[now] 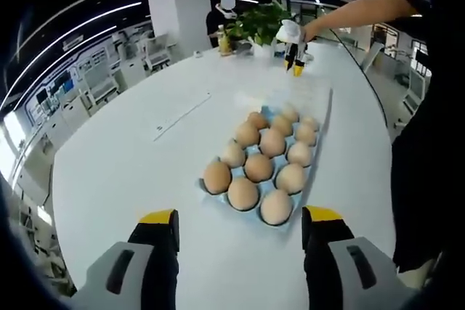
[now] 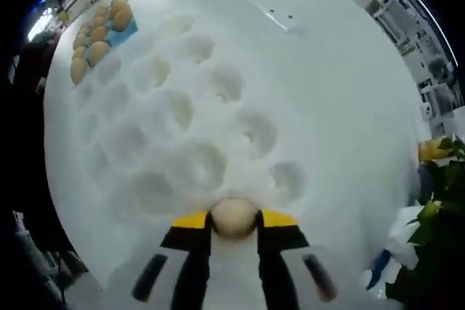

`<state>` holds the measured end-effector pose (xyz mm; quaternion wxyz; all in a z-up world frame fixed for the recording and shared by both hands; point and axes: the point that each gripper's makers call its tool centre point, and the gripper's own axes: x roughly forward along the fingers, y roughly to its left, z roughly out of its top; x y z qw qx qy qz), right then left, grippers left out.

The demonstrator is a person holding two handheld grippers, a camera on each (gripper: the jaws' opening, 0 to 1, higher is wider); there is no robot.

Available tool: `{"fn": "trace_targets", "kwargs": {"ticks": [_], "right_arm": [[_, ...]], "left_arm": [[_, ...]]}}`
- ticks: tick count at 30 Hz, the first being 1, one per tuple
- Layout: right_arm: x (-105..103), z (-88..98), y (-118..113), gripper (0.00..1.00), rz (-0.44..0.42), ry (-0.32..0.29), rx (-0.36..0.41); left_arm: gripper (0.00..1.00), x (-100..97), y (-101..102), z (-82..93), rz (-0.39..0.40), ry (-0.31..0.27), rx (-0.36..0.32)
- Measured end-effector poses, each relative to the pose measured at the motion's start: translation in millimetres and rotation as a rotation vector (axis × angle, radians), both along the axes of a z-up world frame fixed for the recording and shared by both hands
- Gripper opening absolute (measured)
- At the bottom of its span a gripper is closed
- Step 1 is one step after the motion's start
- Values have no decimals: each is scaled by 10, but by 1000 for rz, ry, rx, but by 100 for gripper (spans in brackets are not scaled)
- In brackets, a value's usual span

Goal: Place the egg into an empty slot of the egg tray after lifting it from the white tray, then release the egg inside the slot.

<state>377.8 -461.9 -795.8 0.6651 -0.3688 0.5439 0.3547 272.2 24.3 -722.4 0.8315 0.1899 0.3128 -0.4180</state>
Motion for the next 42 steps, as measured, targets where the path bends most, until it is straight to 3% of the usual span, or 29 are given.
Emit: {"fn": "trace_targets", "kwargs": {"ticks": [11,28,42], "right_arm": [[-78,320,43,23,-35,-92,77],[-175,466,251,23,14,-91,110],[-192,491,819,23,100,-87,189]], "left_arm": [[70,9,117,-2,15,-10,4],[71,-8,67,-46,-8,-9,-2],[70,-11,93,6,-7,-29,-9]]}}
